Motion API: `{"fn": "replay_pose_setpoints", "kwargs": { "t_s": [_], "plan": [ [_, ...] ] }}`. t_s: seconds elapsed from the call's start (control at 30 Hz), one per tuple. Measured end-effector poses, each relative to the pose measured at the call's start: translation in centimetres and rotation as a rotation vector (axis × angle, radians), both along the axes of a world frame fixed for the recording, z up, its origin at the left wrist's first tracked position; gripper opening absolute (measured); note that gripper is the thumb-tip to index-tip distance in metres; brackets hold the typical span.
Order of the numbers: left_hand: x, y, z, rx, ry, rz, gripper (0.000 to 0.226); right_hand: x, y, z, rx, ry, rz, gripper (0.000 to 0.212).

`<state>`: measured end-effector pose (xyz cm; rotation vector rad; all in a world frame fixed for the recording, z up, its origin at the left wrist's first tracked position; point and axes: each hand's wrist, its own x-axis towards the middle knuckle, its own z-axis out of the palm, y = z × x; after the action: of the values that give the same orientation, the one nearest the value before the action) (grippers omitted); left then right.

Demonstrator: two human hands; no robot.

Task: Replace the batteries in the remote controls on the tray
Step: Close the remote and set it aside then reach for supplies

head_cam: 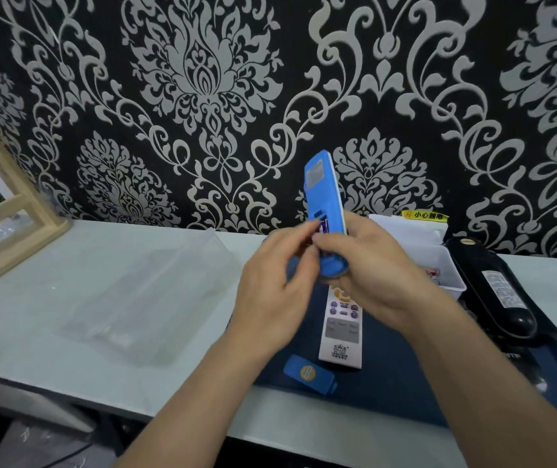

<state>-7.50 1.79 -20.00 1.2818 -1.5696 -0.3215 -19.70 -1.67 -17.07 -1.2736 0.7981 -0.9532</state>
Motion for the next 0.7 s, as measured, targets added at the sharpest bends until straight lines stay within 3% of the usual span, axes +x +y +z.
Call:
{"fn": "replay_pose_setpoints", "kwargs": {
  "t_s": [0.13,0.23,0.3,0.4,0.53,0.63,0.7],
  "plan": [
    [0.3,-0.2,1.1,0.073,0.436,0.011,0.017,-1.0,-0.2,0.2,-0.054,0.095,0.123,0.051],
    [0.4,-0.6,1.1,0.217,0.554,-0.013,0.029,-0.3,0.1,-0.3,-0.14,0.123,0.135,0.054],
    [0.7,-0.9,0.9,0.31,0.536,-0.03,0.025,-0.1,0.2,-0.6,-0.186,0.183,0.157,0.054],
    [1.1,-1.0,0.1,0.374,0.168,0.009,0.017,-0.6,0.0,-0.9,-0.242,0.389,0.177,0.055],
    [2.1,0.2,0.1,0.527,-0.428,-0.123,0.028,-1.6,-0.2,-1.4,-0.204,0.522,0.121,0.058],
    [3.2,1.3,0.5,0.661,-0.633,-0.172,0.046,-1.8,0.1,-1.9,-0.157,0.545,0.093,0.051],
    [3.1,2.0,0.2,0.718,-0.71,-0.244,0.041,-1.8,0.2,-2.3,-0.164,0.594,0.039,0.043]
  ]
}}
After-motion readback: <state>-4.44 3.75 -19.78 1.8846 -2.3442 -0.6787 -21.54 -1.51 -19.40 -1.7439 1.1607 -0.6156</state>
